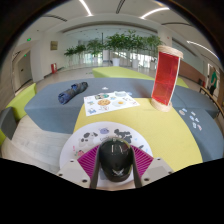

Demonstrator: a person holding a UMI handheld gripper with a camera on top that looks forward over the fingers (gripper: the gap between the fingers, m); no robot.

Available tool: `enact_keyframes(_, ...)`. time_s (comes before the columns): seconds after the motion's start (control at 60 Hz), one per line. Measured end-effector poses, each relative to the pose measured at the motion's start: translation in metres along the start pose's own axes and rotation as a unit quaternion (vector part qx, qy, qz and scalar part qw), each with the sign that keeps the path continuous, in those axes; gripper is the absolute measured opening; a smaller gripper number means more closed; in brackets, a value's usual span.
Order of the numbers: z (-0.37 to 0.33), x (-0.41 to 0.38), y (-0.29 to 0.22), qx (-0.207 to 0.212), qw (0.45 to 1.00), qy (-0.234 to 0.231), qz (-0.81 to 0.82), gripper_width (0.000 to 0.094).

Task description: Arrange mouse

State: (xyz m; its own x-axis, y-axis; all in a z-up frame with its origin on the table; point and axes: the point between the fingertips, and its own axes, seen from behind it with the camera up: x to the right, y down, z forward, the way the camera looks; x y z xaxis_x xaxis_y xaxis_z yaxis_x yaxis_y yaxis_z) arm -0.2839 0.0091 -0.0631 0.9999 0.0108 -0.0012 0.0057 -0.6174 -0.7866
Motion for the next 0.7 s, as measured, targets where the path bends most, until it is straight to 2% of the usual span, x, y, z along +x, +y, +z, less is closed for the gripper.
enact_keyframes(0.083, -0.004, 0.0, 0.002, -0.02, 1.0, 0.001, -0.012, 0.0615)
enact_keyframes(0.15, -0.022, 0.001, 0.003, -0.047, 0.999, -0.021, -0.009, 0.0845)
enact_keyframes(0.167, -0.028, -0.003, 0.002, -0.048, 0.998, -0.033, -0.007, 0.0853)
enact_keyframes(0.267, -0.079, -0.012, -0.005, -0.027, 0.998, -0.061, -0.015, 0.0822)
enact_keyframes(0.45, -0.168, -0.019, 0.005, 0.015, 0.995, -0.075, -0.063, 0.0829)
enact_keyframes(0.7, -0.219, 0.001, 0.031, 0.041, 0.992, -0.084, -0.079, 0.0834)
